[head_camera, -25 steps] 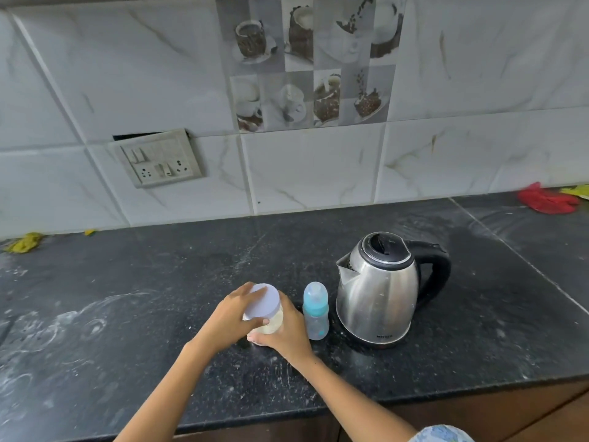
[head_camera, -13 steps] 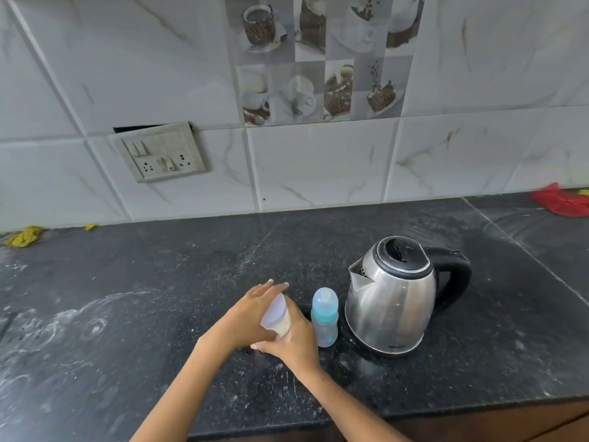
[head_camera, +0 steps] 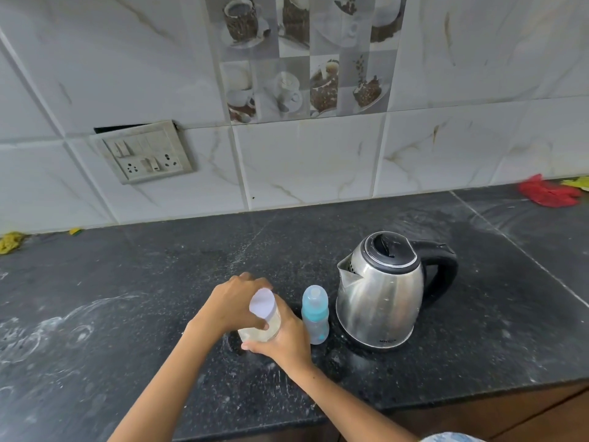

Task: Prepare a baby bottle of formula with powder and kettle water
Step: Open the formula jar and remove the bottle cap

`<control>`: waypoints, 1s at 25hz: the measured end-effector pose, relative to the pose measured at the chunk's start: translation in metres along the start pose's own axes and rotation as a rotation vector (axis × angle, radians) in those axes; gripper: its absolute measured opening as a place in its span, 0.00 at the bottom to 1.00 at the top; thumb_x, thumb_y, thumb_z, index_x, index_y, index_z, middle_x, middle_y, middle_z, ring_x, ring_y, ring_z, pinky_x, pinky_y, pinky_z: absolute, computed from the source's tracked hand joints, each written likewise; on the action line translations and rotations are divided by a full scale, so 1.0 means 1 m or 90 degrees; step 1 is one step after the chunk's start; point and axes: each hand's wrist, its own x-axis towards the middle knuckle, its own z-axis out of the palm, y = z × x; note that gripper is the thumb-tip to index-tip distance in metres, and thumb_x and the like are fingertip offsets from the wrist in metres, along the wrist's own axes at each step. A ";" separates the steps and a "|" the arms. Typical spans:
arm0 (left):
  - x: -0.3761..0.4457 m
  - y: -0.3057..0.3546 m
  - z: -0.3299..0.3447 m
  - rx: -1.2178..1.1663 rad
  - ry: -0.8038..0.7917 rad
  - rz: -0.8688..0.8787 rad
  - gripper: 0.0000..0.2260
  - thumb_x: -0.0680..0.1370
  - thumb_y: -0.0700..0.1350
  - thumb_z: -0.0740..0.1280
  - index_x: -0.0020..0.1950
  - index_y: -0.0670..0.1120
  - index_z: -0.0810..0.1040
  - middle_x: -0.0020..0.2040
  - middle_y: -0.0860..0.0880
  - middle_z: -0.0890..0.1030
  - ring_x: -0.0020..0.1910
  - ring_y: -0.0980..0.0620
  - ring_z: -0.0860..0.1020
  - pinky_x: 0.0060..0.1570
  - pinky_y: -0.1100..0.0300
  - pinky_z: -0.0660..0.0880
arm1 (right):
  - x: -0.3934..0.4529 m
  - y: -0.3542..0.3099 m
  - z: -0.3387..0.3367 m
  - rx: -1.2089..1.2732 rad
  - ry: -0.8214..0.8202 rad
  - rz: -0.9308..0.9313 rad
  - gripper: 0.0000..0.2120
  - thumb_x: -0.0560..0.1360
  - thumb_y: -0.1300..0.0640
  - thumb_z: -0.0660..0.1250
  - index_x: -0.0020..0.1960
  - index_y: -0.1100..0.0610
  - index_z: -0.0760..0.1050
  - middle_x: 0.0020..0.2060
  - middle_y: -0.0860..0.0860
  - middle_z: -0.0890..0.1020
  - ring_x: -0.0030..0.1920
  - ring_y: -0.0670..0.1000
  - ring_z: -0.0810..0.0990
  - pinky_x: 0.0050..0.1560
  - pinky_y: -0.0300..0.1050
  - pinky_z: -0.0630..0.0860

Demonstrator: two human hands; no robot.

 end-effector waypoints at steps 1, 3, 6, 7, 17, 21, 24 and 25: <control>-0.004 0.003 0.003 -0.008 0.050 -0.026 0.29 0.65 0.61 0.72 0.63 0.56 0.69 0.56 0.52 0.74 0.53 0.49 0.74 0.40 0.58 0.68 | 0.001 0.001 0.000 -0.008 -0.001 0.000 0.47 0.51 0.38 0.79 0.68 0.43 0.68 0.60 0.38 0.79 0.61 0.38 0.76 0.61 0.41 0.75; -0.017 0.006 0.007 -0.107 0.178 -0.095 0.27 0.67 0.62 0.71 0.60 0.52 0.68 0.53 0.51 0.72 0.49 0.48 0.74 0.39 0.57 0.69 | 0.001 -0.001 -0.001 -0.021 0.005 0.001 0.51 0.52 0.37 0.79 0.72 0.46 0.65 0.63 0.40 0.78 0.64 0.40 0.75 0.62 0.42 0.75; -0.054 0.000 0.023 -0.441 0.363 -0.133 0.27 0.68 0.56 0.75 0.61 0.52 0.67 0.57 0.53 0.72 0.51 0.51 0.76 0.44 0.55 0.76 | -0.005 -0.007 -0.004 -0.024 -0.039 0.014 0.61 0.57 0.40 0.80 0.79 0.55 0.52 0.74 0.46 0.66 0.74 0.46 0.64 0.71 0.42 0.65; -0.070 -0.002 0.035 -0.547 0.401 -0.130 0.27 0.68 0.53 0.76 0.61 0.54 0.67 0.58 0.52 0.73 0.52 0.52 0.77 0.47 0.55 0.77 | -0.010 -0.007 -0.005 -0.011 -0.059 0.013 0.61 0.59 0.43 0.81 0.79 0.57 0.47 0.76 0.47 0.62 0.76 0.47 0.59 0.74 0.42 0.61; -0.133 -0.016 0.141 -0.478 0.264 -0.208 0.26 0.63 0.64 0.72 0.53 0.58 0.65 0.63 0.61 0.73 0.62 0.51 0.73 0.60 0.58 0.61 | -0.071 0.021 -0.059 -0.031 0.141 -0.197 0.17 0.73 0.63 0.73 0.60 0.57 0.76 0.55 0.48 0.78 0.56 0.47 0.78 0.53 0.51 0.80; -0.132 -0.007 0.125 -0.404 0.295 -0.145 0.25 0.66 0.60 0.73 0.59 0.55 0.71 0.68 0.59 0.69 0.66 0.60 0.68 0.63 0.59 0.62 | -0.068 0.026 -0.067 0.000 0.243 -0.180 0.22 0.71 0.67 0.74 0.62 0.61 0.70 0.58 0.50 0.72 0.58 0.51 0.74 0.57 0.53 0.77; -0.115 0.029 0.100 -0.458 0.392 -0.051 0.15 0.74 0.51 0.71 0.58 0.51 0.73 0.65 0.57 0.72 0.64 0.58 0.71 0.58 0.56 0.72 | -0.063 0.032 -0.066 -0.001 0.224 -0.117 0.29 0.73 0.62 0.73 0.69 0.64 0.63 0.68 0.54 0.69 0.67 0.52 0.70 0.67 0.53 0.71; -0.105 0.044 0.092 -0.480 0.395 -0.005 0.16 0.75 0.47 0.71 0.60 0.50 0.71 0.67 0.54 0.72 0.66 0.56 0.70 0.60 0.57 0.72 | -0.060 0.034 -0.065 0.004 0.199 -0.079 0.32 0.74 0.59 0.72 0.72 0.63 0.61 0.71 0.55 0.67 0.71 0.53 0.68 0.70 0.53 0.69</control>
